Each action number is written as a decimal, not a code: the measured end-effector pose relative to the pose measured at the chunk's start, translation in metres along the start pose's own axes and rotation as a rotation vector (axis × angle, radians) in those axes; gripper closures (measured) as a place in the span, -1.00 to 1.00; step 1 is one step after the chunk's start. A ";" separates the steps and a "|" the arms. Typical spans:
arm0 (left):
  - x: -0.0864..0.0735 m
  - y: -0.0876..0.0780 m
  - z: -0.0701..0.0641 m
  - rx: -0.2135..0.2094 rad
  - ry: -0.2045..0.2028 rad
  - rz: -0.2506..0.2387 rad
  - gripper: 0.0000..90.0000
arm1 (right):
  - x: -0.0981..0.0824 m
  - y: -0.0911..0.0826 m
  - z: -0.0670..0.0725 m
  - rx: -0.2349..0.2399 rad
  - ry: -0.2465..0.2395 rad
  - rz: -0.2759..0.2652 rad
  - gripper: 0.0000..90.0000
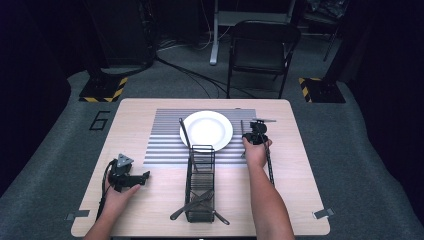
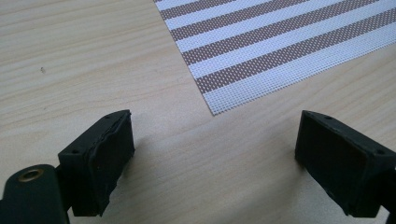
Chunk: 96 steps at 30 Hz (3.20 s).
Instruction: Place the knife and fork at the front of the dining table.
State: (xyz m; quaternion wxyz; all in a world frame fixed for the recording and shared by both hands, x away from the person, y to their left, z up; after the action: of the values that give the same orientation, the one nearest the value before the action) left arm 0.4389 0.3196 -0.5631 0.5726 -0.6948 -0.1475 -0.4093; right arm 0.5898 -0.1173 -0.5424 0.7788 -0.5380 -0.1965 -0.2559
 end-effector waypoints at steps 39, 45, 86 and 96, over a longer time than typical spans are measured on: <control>0.000 0.000 0.000 0.001 0.000 -0.003 -0.75 | -0.010 -0.007 -0.009 0.005 -0.011 0.005 0.82; 0.000 0.000 0.000 0.000 0.000 0.001 -0.75 | -0.014 -0.011 -0.006 0.029 -0.016 0.010 0.80; 0.002 -0.009 -0.006 -0.054 -0.070 -0.051 -0.08 | -0.069 -0.096 0.006 0.157 -0.283 -0.111 0.18; 0.021 -0.024 -0.022 -0.089 -0.087 -0.074 0.03 | -0.079 -0.098 0.006 0.177 -0.283 -0.099 0.19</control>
State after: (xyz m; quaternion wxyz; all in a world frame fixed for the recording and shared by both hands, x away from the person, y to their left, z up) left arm 0.4273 0.3012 -0.5315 0.5188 -0.7308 -0.1792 -0.4057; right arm 0.4671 -0.1255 -0.5140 0.7741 -0.4877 -0.3521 -0.1972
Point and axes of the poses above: each handheld gripper's, and its own axes: y roughly forward along the jaws, x roughly out of its top, z roughly to its left, the point moved 5 cm from there along y, roughly forward along the jaws
